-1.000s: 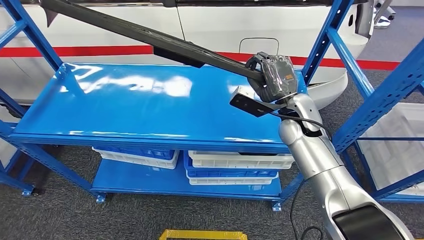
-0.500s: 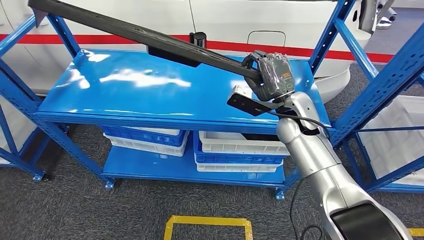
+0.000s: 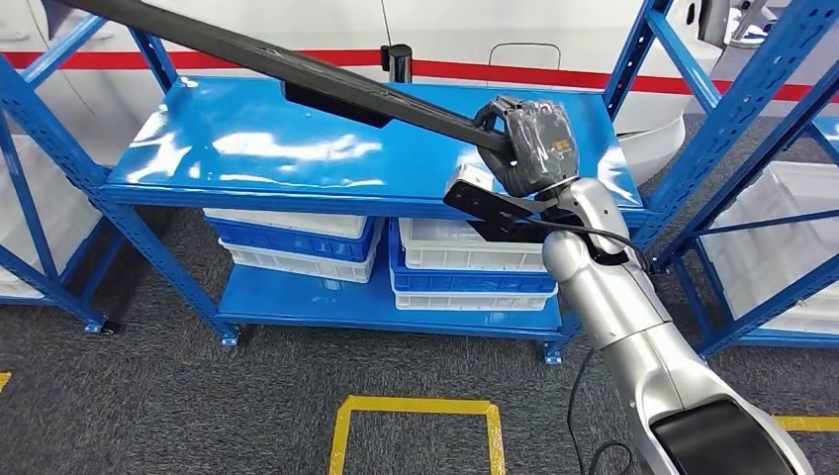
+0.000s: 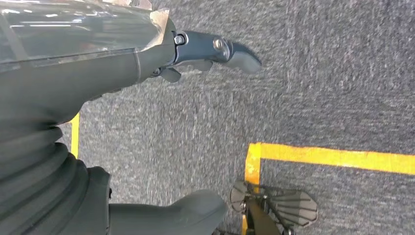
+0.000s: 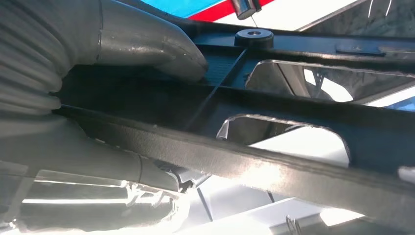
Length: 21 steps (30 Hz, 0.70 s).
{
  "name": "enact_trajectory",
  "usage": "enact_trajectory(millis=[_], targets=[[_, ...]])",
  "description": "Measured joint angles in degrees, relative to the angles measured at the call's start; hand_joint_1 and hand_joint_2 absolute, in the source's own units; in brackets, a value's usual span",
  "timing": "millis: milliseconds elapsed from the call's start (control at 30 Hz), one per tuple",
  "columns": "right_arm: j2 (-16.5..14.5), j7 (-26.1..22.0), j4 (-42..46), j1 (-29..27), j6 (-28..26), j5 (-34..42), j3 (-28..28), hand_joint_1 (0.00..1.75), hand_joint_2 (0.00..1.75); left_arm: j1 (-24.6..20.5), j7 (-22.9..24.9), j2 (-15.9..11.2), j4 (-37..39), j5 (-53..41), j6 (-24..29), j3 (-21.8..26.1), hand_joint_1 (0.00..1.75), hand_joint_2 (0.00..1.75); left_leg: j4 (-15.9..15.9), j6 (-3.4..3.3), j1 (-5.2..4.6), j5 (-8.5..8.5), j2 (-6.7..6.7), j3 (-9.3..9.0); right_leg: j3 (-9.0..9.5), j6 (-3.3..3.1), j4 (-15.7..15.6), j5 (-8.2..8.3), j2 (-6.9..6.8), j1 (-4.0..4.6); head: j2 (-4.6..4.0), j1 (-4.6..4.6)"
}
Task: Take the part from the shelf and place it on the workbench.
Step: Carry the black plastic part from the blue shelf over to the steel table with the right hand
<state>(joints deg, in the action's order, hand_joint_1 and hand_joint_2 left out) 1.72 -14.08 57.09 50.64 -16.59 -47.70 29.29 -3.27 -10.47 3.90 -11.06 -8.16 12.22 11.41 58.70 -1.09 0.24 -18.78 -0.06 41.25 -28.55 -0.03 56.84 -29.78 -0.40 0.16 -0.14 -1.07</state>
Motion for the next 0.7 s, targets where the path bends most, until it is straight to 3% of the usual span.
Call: enact_trajectory(millis=[67, 133, 167, 233, 267, 333, 400, 467, 500, 533, 600, 633, 667, 700], targets=[[-0.16, 0.11, 0.02, 0.05, 0.10, -0.18, -0.02, 1.75, 1.75, 0.19, -0.13, -0.11, 0.03, -0.05, 0.00, 0.00, 0.00, 1.75, 3.74, 0.69, 0.36, -5.18, -0.14, 1.31, -1.08, -0.82, -0.20, 1.73, -0.18, -0.63, 0.00, -0.14], [-0.21, 0.16, 0.04, -0.01, 0.17, -0.28, -0.04, 1.75, 1.75, 0.25, -0.31, -0.15, 0.04, -0.13, 0.00, 0.00, 0.00, 1.75, 10.63, 1.48, 0.70, -10.90, -0.12, 2.74, -2.71, -1.09, -0.10, 3.36, -0.21, -0.59, 0.01, -0.41], [-0.20, 0.21, 0.04, -0.12, 0.20, -0.36, -0.05, 1.75, 1.75, 0.24, -0.39, -0.21, 0.04, -0.15, -0.01, 0.00, 0.00, 1.75, 13.81, 1.87, 0.93, -11.80, -0.12, 3.00, -3.71, -0.93, -0.04, 4.14, -0.25, -0.63, 0.01, -0.42], [-0.14, 0.33, 0.04, -0.40, 0.22, -0.49, -0.13, 1.75, 1.75, 0.24, -0.52, -0.31, 0.04, -0.22, -0.02, 0.00, 0.00, 1.75, 15.91, 2.61, 1.55, -9.98, -0.09, 1.30, -5.71, -0.35, 0.21, 5.53, -0.35, -0.85, 0.01, -0.42], [-0.12, 0.37, 0.05, -0.50, 0.21, -0.55, -0.23, 1.75, 1.75, 0.22, -0.55, -0.34, 0.04, -0.24, -0.02, 0.00, 0.00, 1.75, 14.04, 2.99, 1.93, -8.55, -0.07, -1.06, -6.67, 0.03, 0.50, 6.11, -0.39, -1.03, 0.01, -0.43], [-0.08, 0.42, 0.20, -0.49, 0.18, -0.61, -0.50, 1.75, 1.75, 0.06, -0.61, -0.35, 0.03, -0.30, -0.02, 0.00, 0.00, 1.75, 7.03, 3.58, 2.27, -8.84, -0.23, -6.75, -8.40, 0.87, 1.44, 6.95, -0.44, -1.14, 0.01, -0.47], [-0.04, 0.47, 0.39, -0.43, 0.14, -0.62, -0.75, 1.75, 1.75, -0.11, -0.68, -0.32, 0.02, -0.36, -0.01, 0.00, 0.00, 1.75, 2.47, 2.98, 1.93, -10.65, -0.42, -9.38, -9.40, 1.81, 1.99, 7.77, -0.47, -0.87, 0.01, -0.44], [0.10, 0.55, 0.45, -0.60, 0.10, -0.63, -0.89, 1.75, 1.75, -0.09, -0.74, -0.34, 0.04, -0.52, -0.01, 0.00, 0.00, 1.75, 1.80, 1.22, 1.40, -10.08, -0.32, -8.84, -9.88, 2.83, 1.80, 8.69, -0.51, -0.79, 0.01, -0.30], [0.24, 0.60, 0.48, -0.79, 0.09, -0.65, -0.95, 1.75, 1.75, -0.06, -0.77, -0.36, 0.05, -0.64, 0.00, 0.00, 0.00, 1.75, 1.70, 0.31, 1.19, -9.42, -0.21, -8.35, -10.36, 3.05, 2.05, 8.42, -0.49, -0.94, 0.01, -0.28], [0.41, 0.65, 0.52, -0.99, 0.09, -0.69, -1.05, 1.75, 1.75, -0.03, -0.79, -0.40, 0.07, -0.77, 0.00, 0.00, 0.00, 1.75, 1.55, -0.57, 1.09, -8.67, -0.07, -7.68, -11.21, 2.97, 3.27, 7.07, -0.45, -1.05, 0.01, -0.16], [0.75, 0.71, 0.63, -1.37, 0.09, -0.78, -1.36, 1.75, 1.75, -0.04, -0.83, -0.51, 0.09, -0.92, -0.02, 0.00, 0.00, 1.75, 1.43, -1.69, 0.90, -7.13, 0.09, -5.92, -13.48, 2.28, 8.97, 2.00, -0.28, -1.25, 0.01, -0.02], [0.91, 0.72, 0.67, -1.55, 0.09, -0.81, -1.54, 1.75, 1.75, -0.05, -0.81, -0.56, 0.09, -0.94, -0.03, 0.00, 0.00, 1.75, 1.44, -1.92, 0.81, -6.35, 0.11, -4.92, -14.47, 2.06, 12.87, -0.53, -0.18, -1.24, 0.01, 0.07], [1.02, 0.72, 0.69, -1.75, 0.09, -0.81, -1.69, 1.75, 1.75, -0.05, -0.78, -0.56, 0.09, -0.95, -0.04, 0.00, 0.00, 1.75, 1.46, -1.97, 0.71, -5.60, 0.10, -3.93, -14.89, 2.14, 16.24, -2.05, -0.06, -1.19, 0.01, 0.07], [1.11, 0.74, 0.69, -1.98, 0.09, -0.81, -1.81, 1.75, 1.75, -0.05, -0.73, -0.54, 0.09, -0.94, -0.04, 0.00, 0.00, 1.75, 1.49, -1.96, 0.62, -4.82, 0.09, -2.92, -14.54, 2.47, 18.40, -2.40, 0.07, -1.12, 0.01, 0.06]])
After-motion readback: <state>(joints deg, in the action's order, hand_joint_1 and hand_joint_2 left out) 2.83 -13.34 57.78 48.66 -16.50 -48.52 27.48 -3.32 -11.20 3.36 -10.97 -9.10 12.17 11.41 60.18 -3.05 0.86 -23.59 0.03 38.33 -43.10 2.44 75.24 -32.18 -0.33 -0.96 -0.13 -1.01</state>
